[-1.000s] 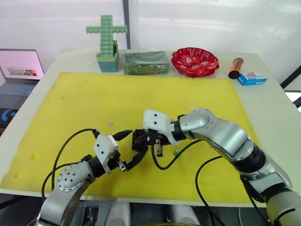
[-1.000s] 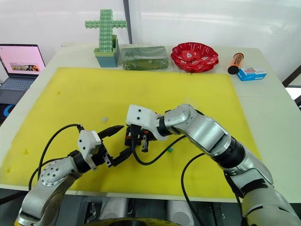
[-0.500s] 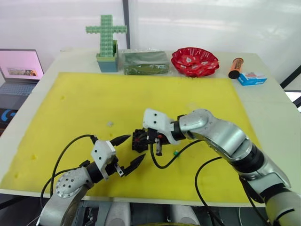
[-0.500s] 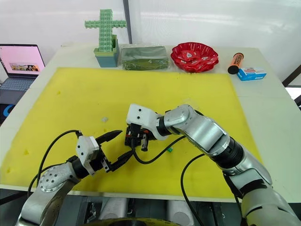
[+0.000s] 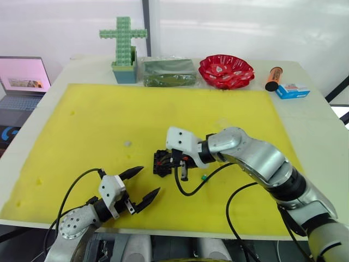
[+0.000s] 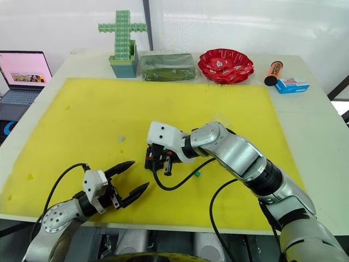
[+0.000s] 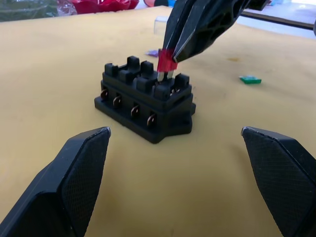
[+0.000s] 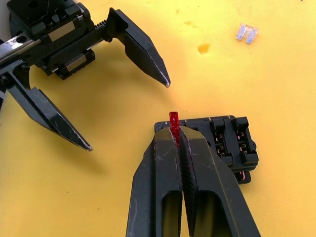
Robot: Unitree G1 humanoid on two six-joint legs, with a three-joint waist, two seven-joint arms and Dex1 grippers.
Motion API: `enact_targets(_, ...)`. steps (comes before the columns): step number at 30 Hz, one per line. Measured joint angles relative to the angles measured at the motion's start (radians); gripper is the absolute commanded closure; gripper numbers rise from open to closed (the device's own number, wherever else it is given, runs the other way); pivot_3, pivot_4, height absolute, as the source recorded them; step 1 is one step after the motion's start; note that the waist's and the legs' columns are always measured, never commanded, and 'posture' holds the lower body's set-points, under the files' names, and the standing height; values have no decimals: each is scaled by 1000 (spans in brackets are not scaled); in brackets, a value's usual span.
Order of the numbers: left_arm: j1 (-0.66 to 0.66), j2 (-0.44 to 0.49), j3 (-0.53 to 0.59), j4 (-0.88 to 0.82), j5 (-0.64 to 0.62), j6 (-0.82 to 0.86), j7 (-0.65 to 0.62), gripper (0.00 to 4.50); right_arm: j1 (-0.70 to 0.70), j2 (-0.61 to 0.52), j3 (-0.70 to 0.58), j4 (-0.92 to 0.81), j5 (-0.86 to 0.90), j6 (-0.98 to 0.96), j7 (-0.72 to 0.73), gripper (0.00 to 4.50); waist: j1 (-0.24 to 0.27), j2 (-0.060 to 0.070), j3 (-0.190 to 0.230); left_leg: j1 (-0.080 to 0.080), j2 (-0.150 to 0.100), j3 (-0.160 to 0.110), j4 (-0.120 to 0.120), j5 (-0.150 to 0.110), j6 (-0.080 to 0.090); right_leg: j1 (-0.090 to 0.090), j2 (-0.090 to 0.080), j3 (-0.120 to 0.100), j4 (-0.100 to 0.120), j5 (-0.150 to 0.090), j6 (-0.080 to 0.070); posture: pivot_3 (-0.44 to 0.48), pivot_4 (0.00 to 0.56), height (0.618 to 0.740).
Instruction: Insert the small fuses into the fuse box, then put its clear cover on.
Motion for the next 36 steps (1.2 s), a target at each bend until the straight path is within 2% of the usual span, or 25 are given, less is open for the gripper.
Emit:
enact_targets(14, -12, -32, -3, 108, 11, -169, -34, 22, 0, -12, 3, -3, 1, 14, 16, 4500, -3, 2, 0, 0, 1, 0, -2, 0, 0, -1, -3, 0, -1, 1, -2, 0, 150, 740)
enact_targets(17, -20, -38, -5, 125, 13, -193, -41, 22, 0, -12, 3, -3, 0, 18, 16, 4500, -2, 2, -1, -1, 1, 1, -2, 0, 0, -6, -5, 0, -1, 1, -2, 0, 150, 740)
enact_targets(29, -38, -50, -13, 140, 14, -204, -40, 22, 0, -15, 29, -3, -12, 14, 18, 4500, -1, 3, -1, -4, -3, 5, -2, 0, 0, -11, -14, -4, -1, 2, -3, 0, 150, 740)
enact_targets(36, -38, -50, -18, 90, 23, -138, 0, 22, 0, -25, 34, -3, -20, -4, 28, 4500, -1, 3, -1, -5, -3, 5, -2, 0, 0, -11, -14, -4, -1, 2, -3, 0, 150, 740)
